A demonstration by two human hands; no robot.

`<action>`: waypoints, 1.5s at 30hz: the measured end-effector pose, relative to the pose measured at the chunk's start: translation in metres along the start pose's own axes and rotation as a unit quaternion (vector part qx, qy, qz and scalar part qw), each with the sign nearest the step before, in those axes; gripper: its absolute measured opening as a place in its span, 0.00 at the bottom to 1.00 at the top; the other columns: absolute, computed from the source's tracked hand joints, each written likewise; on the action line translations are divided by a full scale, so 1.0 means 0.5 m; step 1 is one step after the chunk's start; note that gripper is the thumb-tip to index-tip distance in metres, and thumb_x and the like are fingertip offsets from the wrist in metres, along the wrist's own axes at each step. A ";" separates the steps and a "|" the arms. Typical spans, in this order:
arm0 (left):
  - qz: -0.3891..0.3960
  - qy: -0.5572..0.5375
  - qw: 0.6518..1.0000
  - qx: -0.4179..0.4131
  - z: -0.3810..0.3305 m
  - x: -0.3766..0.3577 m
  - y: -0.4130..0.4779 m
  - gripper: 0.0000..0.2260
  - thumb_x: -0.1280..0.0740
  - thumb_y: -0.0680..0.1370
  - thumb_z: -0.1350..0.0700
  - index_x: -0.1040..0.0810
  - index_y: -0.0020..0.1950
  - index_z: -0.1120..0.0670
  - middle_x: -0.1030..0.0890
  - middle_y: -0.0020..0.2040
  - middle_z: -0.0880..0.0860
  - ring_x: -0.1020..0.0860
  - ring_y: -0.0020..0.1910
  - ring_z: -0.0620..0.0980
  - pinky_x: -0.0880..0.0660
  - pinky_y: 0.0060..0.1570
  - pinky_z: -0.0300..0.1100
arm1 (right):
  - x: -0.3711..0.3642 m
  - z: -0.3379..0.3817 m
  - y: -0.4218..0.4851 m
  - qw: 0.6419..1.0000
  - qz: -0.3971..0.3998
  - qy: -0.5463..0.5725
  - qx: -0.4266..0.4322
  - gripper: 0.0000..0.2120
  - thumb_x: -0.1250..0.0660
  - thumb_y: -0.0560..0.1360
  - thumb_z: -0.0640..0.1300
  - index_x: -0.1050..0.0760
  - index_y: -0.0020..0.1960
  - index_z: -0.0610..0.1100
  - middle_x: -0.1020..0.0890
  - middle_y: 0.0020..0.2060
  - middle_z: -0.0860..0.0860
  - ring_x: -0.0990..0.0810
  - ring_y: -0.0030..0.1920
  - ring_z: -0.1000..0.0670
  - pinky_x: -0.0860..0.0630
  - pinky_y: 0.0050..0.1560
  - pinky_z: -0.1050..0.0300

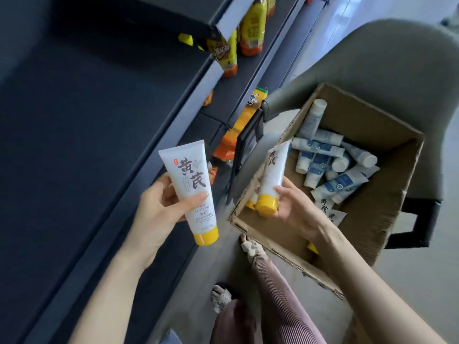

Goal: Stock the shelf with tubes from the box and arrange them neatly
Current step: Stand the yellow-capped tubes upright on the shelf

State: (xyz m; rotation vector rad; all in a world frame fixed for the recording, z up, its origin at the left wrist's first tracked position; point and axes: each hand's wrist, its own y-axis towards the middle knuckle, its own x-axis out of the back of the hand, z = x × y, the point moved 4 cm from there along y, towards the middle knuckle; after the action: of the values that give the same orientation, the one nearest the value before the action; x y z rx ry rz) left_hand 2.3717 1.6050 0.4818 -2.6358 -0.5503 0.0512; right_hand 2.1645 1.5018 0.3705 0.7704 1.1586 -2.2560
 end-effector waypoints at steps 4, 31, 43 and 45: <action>-0.024 0.002 0.999 -0.042 -0.058 0.059 -0.071 0.19 0.27 0.63 0.53 0.22 0.53 0.51 0.16 0.46 0.46 0.18 0.46 0.43 0.22 0.37 0.34 | -0.107 0.008 -0.051 0.997 0.044 0.056 0.018 0.22 0.40 0.71 0.36 0.31 0.64 0.44 0.17 0.54 0.44 0.16 0.51 0.46 0.18 0.45 0.45; -0.210 0.158 0.940 -0.217 -0.302 0.391 -0.609 0.09 0.25 0.71 0.54 0.19 0.47 0.42 0.16 0.48 0.40 0.19 0.48 0.38 0.26 0.42 0.27 | -0.806 0.021 -0.382 0.865 0.420 -0.235 0.140 0.24 0.34 0.71 0.41 0.27 0.66 0.54 0.23 0.63 0.45 0.24 0.64 0.41 0.22 0.53 0.43; -0.250 0.050 0.956 -0.147 -0.256 0.340 -0.670 0.14 0.23 0.66 0.48 0.19 0.50 0.41 0.16 0.51 0.45 0.19 0.50 0.41 0.23 0.42 0.36 | -0.912 0.035 -0.395 0.792 0.521 -0.309 0.074 0.24 0.40 0.75 0.40 0.32 0.70 0.51 0.24 0.65 0.45 0.25 0.64 0.39 0.22 0.54 0.43; -0.260 0.052 0.953 -0.145 -0.251 0.331 -0.689 0.15 0.23 0.66 0.48 0.19 0.50 0.41 0.16 0.52 0.44 0.19 0.51 0.42 0.23 0.45 0.37 | -0.929 0.028 -0.401 0.778 0.540 -0.316 0.061 0.24 0.40 0.75 0.40 0.32 0.70 0.51 0.24 0.65 0.45 0.24 0.64 0.40 0.22 0.54 0.44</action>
State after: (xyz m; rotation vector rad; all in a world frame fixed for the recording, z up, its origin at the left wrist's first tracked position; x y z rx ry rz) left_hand 2.4116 1.9000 0.7523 -2.6508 -1.2761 -0.3519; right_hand 2.3680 1.6703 0.8022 0.4406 0.1102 -1.3675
